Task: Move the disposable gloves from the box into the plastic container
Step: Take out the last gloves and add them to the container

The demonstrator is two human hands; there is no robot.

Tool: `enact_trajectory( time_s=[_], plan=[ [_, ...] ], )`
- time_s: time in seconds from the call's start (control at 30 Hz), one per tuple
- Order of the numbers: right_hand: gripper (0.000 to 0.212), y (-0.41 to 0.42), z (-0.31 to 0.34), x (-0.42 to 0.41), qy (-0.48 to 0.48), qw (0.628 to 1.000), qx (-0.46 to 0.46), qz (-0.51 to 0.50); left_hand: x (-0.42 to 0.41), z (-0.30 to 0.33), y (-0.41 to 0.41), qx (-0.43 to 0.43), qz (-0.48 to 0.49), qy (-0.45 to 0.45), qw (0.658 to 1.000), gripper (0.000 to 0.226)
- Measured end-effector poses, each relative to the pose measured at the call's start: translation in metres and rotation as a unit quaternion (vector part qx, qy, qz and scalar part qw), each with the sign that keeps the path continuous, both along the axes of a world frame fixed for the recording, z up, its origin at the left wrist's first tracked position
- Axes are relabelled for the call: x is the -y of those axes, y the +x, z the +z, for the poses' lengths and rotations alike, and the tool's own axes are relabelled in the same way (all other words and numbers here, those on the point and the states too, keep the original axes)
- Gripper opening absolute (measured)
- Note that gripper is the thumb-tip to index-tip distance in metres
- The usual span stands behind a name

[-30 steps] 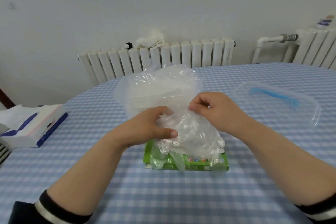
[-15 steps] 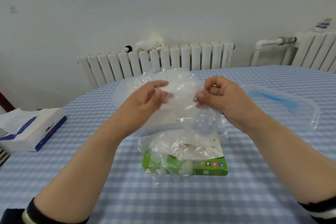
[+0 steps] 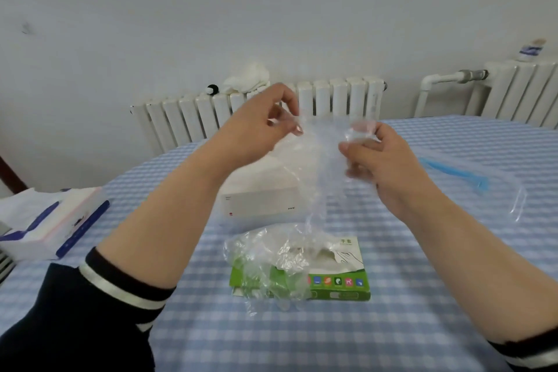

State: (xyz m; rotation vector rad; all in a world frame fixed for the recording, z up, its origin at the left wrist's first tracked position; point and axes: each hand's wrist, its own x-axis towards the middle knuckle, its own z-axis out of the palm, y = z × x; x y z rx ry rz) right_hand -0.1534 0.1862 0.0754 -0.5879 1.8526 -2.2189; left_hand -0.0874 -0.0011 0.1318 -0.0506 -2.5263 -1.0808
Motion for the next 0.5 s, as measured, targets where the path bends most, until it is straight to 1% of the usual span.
enact_trajectory(
  time_s=[0.1, 0.17, 0.23, 0.27, 0.3, 0.37, 0.43, 0.5],
  plan=[
    [0.030, -0.008, -0.001, -0.005, -0.029, 0.998, 0.054, -0.033, 0.025, 0.002, -0.009, -0.019, 0.065, 0.059, 0.996, 0.022],
    [0.026, -0.010, -0.002, -0.006, -0.036, 0.996, 0.069, -0.036, 0.043, 0.001, -0.013, -0.026, 0.121, 0.079, 0.989, 0.025],
    [0.024, -0.009, -0.002, -0.005, -0.036, 0.996, 0.073, -0.029, 0.060, -0.005, -0.016, -0.015, 0.179, 0.082, 0.980, 0.021],
    [0.024, -0.008, -0.003, -0.005, -0.037, 0.996, 0.072, -0.024, 0.068, -0.009, -0.017, -0.003, 0.202, 0.074, 0.977, 0.014],
    [0.024, -0.007, -0.003, -0.004, -0.034, 0.997, 0.070, -0.019, 0.075, -0.013, -0.017, 0.014, 0.220, 0.062, 0.973, 0.008],
    [0.024, -0.005, -0.004, -0.003, -0.021, 0.998, 0.065, -0.007, 0.086, -0.023, -0.016, 0.046, 0.243, 0.018, 0.969, 0.007],
    [0.020, -0.003, -0.005, -0.001, 0.003, 0.998, 0.056, 0.009, 0.092, -0.029, -0.015, 0.079, 0.252, -0.042, 0.964, 0.017],
    [0.014, 0.000, -0.005, 0.002, 0.037, 0.998, 0.040, 0.033, 0.092, -0.032, -0.012, 0.113, 0.262, -0.129, 0.950, 0.030]
  ],
)
